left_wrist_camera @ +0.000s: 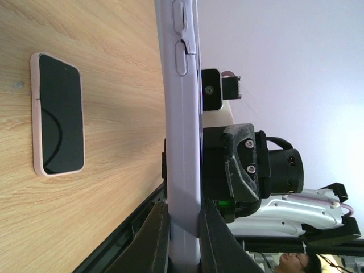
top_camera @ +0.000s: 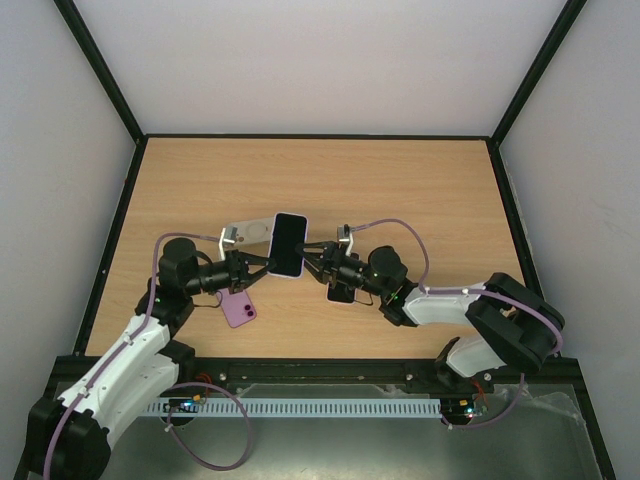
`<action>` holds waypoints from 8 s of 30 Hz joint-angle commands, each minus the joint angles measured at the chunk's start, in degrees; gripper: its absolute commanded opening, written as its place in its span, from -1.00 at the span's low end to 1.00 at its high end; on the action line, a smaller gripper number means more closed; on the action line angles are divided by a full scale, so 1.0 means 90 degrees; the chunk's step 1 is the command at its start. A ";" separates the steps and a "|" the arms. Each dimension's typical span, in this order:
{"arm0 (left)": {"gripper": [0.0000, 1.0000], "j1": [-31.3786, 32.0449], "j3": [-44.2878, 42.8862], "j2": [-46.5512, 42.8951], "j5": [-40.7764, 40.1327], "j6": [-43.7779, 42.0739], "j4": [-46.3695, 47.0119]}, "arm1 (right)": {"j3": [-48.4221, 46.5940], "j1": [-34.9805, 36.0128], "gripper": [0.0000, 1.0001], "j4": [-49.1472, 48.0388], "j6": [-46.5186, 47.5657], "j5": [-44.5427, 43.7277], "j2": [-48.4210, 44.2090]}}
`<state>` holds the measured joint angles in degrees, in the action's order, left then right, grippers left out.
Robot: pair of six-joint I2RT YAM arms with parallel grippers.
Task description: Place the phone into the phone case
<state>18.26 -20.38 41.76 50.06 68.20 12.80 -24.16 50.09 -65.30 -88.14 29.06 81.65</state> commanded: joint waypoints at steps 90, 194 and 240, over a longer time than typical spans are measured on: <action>0.98 -0.1568 -0.3250 0.4968 -0.4451 -0.2801 -0.2425 | -0.0216 -0.3465 0.80 0.8927 0.4554 -0.0542 -0.2908; 0.59 -0.1576 -0.0700 0.3177 0.0178 -0.1051 0.0602 | -0.1991 -0.0079 0.38 0.3710 0.3128 0.0731 0.1371; -0.80 0.0992 -0.4401 0.5100 -0.6218 -0.3308 -0.5518 | -0.1340 0.0236 0.95 0.6645 0.4104 -0.1638 -0.0840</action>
<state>25.23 -56.75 86.28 3.31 41.12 -28.62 -35.20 51.90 -8.99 -52.90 17.34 76.75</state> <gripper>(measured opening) 0.098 0.975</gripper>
